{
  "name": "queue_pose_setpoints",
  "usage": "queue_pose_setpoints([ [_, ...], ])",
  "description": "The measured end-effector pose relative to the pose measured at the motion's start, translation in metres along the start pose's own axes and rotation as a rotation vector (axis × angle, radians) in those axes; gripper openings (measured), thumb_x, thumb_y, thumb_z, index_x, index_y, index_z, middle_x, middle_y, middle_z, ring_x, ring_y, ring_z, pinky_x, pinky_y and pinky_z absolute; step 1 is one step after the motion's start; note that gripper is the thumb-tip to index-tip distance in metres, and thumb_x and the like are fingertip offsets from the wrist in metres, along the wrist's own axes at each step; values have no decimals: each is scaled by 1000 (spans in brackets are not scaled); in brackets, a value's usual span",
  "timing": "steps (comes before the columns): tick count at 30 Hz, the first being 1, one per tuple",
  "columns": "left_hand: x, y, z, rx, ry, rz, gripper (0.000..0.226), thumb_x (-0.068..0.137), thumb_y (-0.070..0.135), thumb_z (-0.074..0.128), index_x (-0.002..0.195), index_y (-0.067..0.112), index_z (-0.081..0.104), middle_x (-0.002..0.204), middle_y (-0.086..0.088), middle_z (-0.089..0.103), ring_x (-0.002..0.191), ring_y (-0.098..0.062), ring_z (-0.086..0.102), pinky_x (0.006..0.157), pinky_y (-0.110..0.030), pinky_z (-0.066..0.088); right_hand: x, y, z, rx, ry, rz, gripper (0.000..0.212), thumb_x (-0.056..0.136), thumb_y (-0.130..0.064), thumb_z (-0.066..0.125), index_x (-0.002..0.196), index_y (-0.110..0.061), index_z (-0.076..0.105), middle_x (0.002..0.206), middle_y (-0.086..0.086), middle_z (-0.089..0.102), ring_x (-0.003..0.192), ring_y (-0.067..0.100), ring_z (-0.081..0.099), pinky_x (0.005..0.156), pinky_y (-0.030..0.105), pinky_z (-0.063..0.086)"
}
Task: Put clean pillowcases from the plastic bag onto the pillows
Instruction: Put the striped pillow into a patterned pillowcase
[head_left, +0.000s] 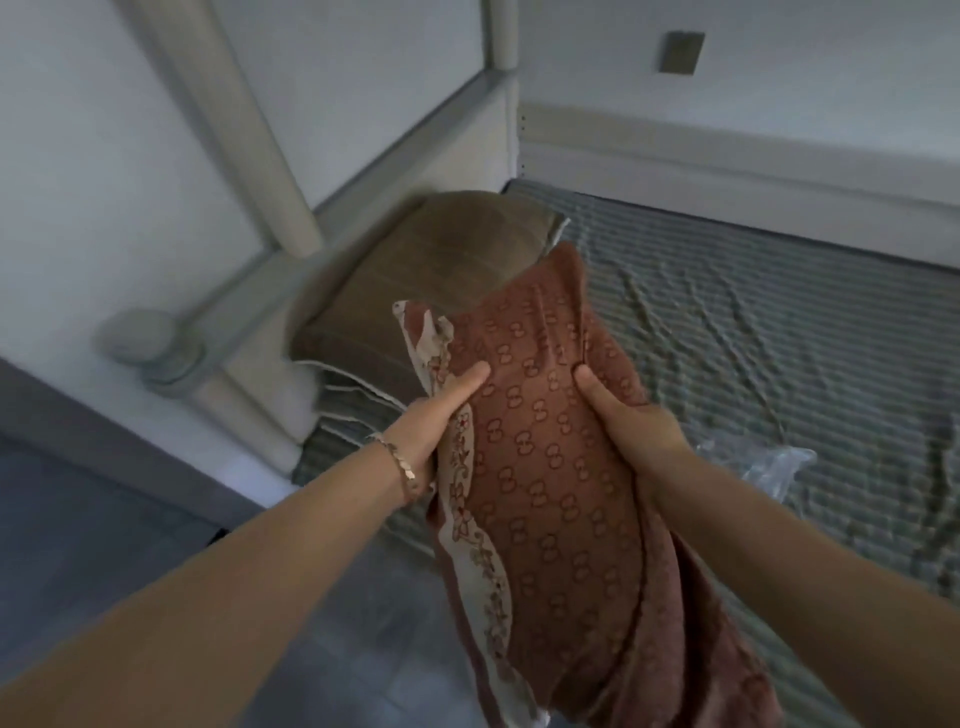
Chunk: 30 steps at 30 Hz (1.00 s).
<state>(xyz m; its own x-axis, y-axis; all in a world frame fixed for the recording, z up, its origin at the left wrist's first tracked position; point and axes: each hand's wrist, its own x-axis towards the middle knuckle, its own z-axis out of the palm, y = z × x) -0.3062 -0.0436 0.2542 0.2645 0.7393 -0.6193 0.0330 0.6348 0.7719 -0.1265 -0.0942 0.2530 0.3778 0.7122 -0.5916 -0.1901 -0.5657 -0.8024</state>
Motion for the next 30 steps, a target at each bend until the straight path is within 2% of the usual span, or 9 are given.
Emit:
queue_pose_setpoints([
  [3, 37, 30, -33, 85, 82, 13, 119, 22, 69, 84, 127, 19, 55, 115, -6, 66, 104, -28, 63, 98, -44, 45, 17, -23, 40, 14, 12, 29, 72, 68, -55, 73, 117, -3, 60, 103, 8, 64, 79, 21, 59, 73, 31, 50],
  [9, 104, 104, -78, 188, 194, 35, 138, 13, 75, 78, 133, 16, 46, 119, -6, 61, 103, -25, 61, 95, -42, 47, 83, -68, 109, 21, -19, 48, 66, 71, -60, 66, 113, -9, 60, 80, -1, 57, 76, 18, 57, 72, 31, 49],
  [12, 133, 155, -92, 267, 189, 96, 121, 25, 71, 76, 130, 16, 49, 117, -7, 63, 98, -24, 62, 91, -39, 50, 114, -101, 142, 50, -14, 0, 58, 73, -60, 64, 107, -13, 61, 78, -2, 57, 74, 18, 57, 67, 29, 50],
  [15, 175, 210, -101, 330, 167, 155, 89, 52, 63, 76, 125, 18, 53, 114, -5, 63, 90, -19, 62, 74, -26, 52, 152, -138, 167, 147, 27, -62, 61, 76, -58, 64, 116, -12, 60, 83, -1, 61, 84, 23, 61, 80, 35, 53],
  [19, 237, 294, -116, 409, 163, 310, 58, 67, 56, 72, 109, 19, 57, 90, -1, 64, 74, -12, 61, 52, -16, 52, 223, -188, 215, 261, 60, -100, 78, 72, -64, 64, 130, -14, 51, 117, 11, 62, 101, 30, 62, 91, 46, 51],
  [21, 286, 324, -131, 538, 226, 377, 88, 65, 59, 72, 134, 14, 40, 117, -6, 58, 99, -20, 59, 79, -28, 54, 273, -204, 240, 255, 205, -107, 93, 71, -63, 62, 143, -12, 31, 136, 13, 48, 116, 33, 53, 99, 47, 45],
  [23, 327, 321, -153, 769, 246, 334, 104, 63, 64, 69, 145, 18, 24, 141, -7, 41, 122, -27, 46, 101, -36, 40, 308, -203, 263, 36, 358, -28, 99, 77, -54, 62, 148, -11, 8, 148, 16, 29, 131, 36, 36, 108, 47, 33],
  [26, 377, 273, -189, 1063, 85, 151, 118, 53, 85, 56, 148, 28, 15, 151, -3, 27, 134, -26, 34, 112, -36, 27, 328, -177, 305, -230, 326, 105, 117, 69, -65, 65, 149, -17, -7, 152, 19, 16, 138, 37, 20, 112, 50, 22],
  [30, 401, 238, -220, 844, 264, 13, 135, 36, 81, 55, 147, 31, -3, 153, -7, 22, 137, -30, 27, 114, -39, 22, 336, -144, 335, -61, 129, 263, 132, 55, -71, 71, 149, -12, -1, 147, 17, 29, 131, 35, 35, 107, 44, 33],
])
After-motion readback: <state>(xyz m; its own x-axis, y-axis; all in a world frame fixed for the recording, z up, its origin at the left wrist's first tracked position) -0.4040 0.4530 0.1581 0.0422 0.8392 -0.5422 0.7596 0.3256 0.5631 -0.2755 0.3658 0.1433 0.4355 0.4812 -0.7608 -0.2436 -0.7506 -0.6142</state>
